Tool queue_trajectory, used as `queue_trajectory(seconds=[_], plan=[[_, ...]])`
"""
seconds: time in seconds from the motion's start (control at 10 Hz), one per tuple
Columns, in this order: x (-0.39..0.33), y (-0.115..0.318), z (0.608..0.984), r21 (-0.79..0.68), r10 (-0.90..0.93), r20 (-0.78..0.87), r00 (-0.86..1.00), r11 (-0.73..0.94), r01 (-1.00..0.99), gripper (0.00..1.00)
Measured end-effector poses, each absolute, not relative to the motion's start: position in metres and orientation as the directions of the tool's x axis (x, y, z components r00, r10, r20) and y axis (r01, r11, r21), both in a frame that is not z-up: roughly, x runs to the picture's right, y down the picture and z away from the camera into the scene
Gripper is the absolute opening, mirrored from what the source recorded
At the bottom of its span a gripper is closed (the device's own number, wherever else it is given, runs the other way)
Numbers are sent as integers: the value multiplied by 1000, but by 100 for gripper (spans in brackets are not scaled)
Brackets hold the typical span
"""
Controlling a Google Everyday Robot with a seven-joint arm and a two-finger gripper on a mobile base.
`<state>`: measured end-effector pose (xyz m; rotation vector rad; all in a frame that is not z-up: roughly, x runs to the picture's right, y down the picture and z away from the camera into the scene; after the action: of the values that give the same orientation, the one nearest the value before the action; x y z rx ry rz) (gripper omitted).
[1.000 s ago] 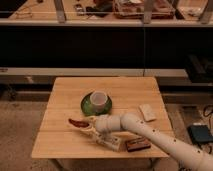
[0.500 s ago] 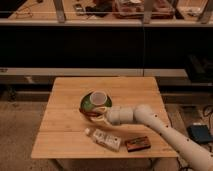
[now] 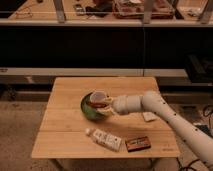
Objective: Place the pepper in the ceramic cup
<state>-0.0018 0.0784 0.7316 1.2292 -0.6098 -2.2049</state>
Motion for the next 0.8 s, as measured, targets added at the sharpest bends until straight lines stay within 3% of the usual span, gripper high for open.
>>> queue_trajectory(seconds=[0.8], plan=[[29,65,755,671,-719,-547,-428,-683,289,1]])
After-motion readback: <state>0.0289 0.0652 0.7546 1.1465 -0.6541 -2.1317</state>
